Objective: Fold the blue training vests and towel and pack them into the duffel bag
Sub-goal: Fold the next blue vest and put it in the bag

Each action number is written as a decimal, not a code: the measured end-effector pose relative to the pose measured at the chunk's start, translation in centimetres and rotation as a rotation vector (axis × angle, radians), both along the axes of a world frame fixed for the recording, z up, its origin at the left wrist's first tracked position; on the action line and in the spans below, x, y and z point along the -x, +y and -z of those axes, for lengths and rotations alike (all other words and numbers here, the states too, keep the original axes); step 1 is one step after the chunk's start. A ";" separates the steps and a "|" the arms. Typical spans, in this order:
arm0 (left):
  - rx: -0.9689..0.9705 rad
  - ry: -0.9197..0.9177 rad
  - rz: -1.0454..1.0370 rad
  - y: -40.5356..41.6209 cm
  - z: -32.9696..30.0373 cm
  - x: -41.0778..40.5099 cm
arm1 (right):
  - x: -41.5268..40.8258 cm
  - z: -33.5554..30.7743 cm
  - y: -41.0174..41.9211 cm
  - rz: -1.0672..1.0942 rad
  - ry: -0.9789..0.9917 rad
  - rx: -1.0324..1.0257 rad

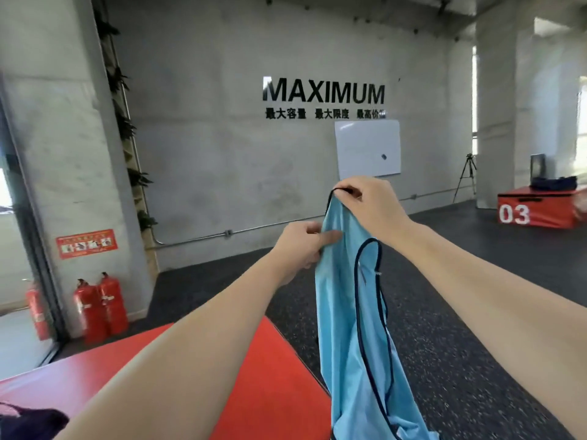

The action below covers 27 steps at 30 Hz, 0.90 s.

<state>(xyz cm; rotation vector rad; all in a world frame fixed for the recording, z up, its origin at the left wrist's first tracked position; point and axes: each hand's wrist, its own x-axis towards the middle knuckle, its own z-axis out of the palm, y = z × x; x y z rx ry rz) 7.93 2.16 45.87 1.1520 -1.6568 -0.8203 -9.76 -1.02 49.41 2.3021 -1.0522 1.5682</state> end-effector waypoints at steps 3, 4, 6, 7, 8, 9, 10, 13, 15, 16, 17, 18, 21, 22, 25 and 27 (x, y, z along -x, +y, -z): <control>0.019 -0.026 -0.037 1.7 -2.7 -3.2 | -1.8 -2.7 0.0 -0.011 0.035 0.021; 0.034 -0.036 -0.069 2.3 -3.6 -4.4 | -2.5 -3.4 -0.1 -0.006 0.049 0.015; 0.063 -0.031 -0.142 3.5 -5.6 -6.9 | -4.1 -4.8 -0.2 0.003 0.074 0.005; 0.087 -0.036 -0.182 4.1 -6.6 -8.2 | -5.0 -5.4 -0.1 0.003 0.086 0.005; 0.123 -0.058 -0.225 4.8 -7.7 -9.4 | -5.9 -6.0 0.1 0.001 0.099 0.008; 0.168 -0.082 -0.268 5.4 -8.8 -10.6 | -6.8 -6.6 0.3 -0.002 0.112 0.011; 0.215 -0.100 -0.308 6.1 -9.8 -11.7 | -7.8 -7.1 0.5 -0.002 0.120 0.012; 0.357 -0.106 -0.439 8.0 -12.7 -14.9 | -10.5 -8.5 0.9 0.019 0.066 -0.010; 0.433 -0.105 -0.532 9.2 -14.0 -17.2 | -12.0 -9.0 1.2 0.007 -0.010 -0.046; 0.462 -0.119 -0.585 9.8 -14.4 -18.3 | -12.8 -9.1 1.4 -0.002 -0.033 -0.069; 0.483 -0.146 -0.639 10.3 -14.6 -19.5 | -13.5 -9.1 1.5 -0.008 -0.042 -0.088; 0.500 -0.171 -0.691 10.9 -14.8 -20.5 | -14.2 -9.1 1.7 -0.013 -0.040 -0.105; 0.541 -0.174 -0.797 12.6 -14.9 -23.5 | -16.6 -9.1 2.2 -0.028 -0.028 -0.155; 0.538 -0.171 -0.823 13.1 -14.8 -24.4 | -17.5 -9.1 2.5 -0.049 -0.042 -0.178; 0.428 -0.344 -0.903 14.3 -14.1 -26.6 | -20.1 -9.2 3.9 -0.213 -0.163 -0.291; 0.313 -0.495 -0.864 14.7 -13.5 -27.2 | -21.8 -9.7 4.8 -0.334 -0.209 -0.338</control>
